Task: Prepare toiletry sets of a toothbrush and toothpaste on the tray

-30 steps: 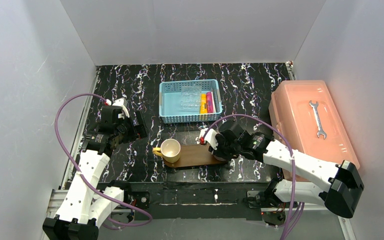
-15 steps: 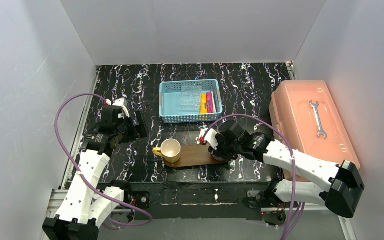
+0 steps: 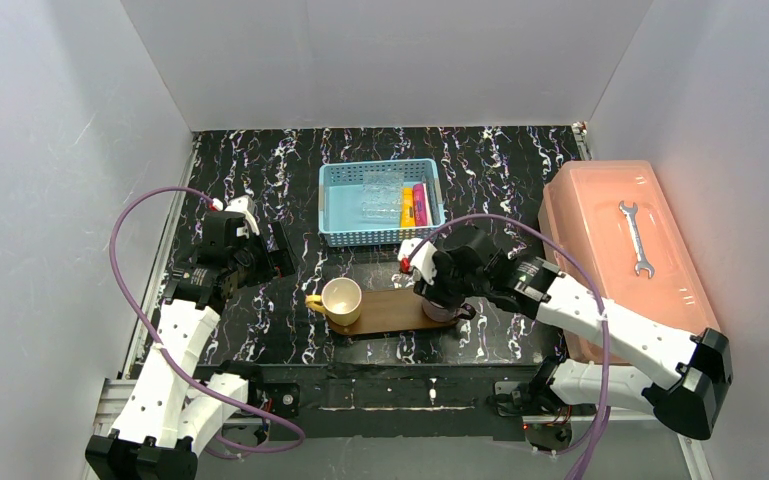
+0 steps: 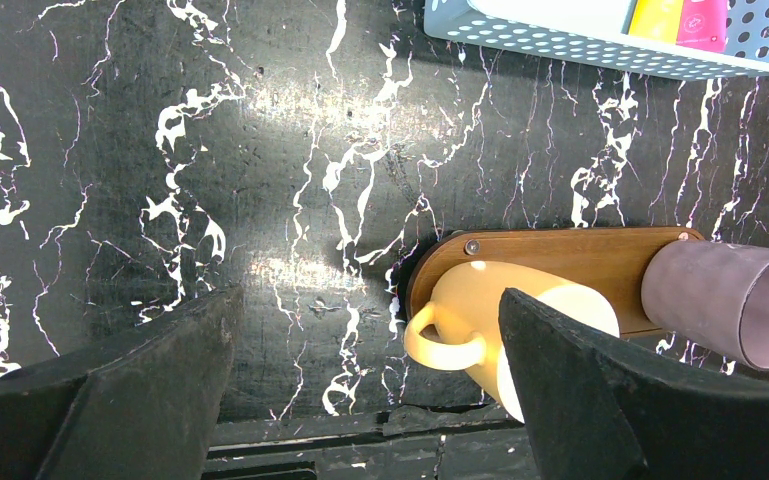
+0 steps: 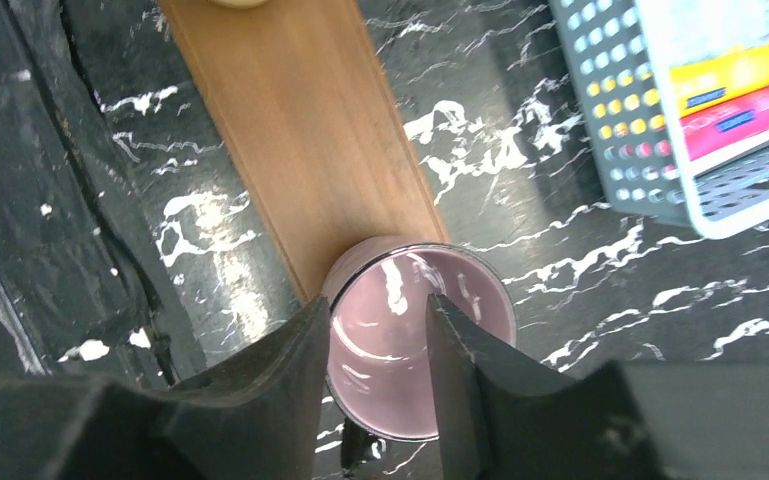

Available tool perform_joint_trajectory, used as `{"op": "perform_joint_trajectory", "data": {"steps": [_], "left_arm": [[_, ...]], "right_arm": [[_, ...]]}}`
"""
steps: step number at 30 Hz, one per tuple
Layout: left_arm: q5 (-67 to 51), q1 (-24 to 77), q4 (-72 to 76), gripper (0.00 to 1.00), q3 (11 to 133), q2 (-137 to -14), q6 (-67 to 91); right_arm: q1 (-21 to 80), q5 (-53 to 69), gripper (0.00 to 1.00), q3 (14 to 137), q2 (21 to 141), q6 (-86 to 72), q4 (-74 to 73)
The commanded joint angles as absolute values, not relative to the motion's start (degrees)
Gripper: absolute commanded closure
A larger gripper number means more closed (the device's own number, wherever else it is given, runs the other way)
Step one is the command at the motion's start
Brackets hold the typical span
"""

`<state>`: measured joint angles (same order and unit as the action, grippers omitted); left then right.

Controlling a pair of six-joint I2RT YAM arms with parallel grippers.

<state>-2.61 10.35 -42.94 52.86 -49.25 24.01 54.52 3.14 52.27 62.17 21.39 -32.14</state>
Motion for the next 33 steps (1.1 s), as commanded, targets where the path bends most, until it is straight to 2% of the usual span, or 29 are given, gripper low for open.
{"op": "perform_joint_trajectory", "data": {"steps": [1, 14, 24, 33], "left_arm": [[-3.07, 10.43, -44.12, 0.01, 52.64, -49.00, 23.65], [-3.16, 10.45, -44.12, 0.01, 52.73, -48.96, 23.64], [-3.42, 10.41, -44.12, 0.01, 52.72, -48.36, 23.65], [-3.69, 10.45, -44.12, 0.01, 52.65, -47.75, 23.73]], "right_arm": [[54.76, 0.38, 0.50, 58.27, 61.73, 21.04, -30.88], [54.60, -20.88, 0.30, 75.93, 76.81, 9.33, -27.09], [53.20, -32.68, 0.25, 88.14, 91.02, -5.64, -24.10], [51.09, -33.45, 0.15, 101.66, 103.09, -19.19, -29.41]]}}
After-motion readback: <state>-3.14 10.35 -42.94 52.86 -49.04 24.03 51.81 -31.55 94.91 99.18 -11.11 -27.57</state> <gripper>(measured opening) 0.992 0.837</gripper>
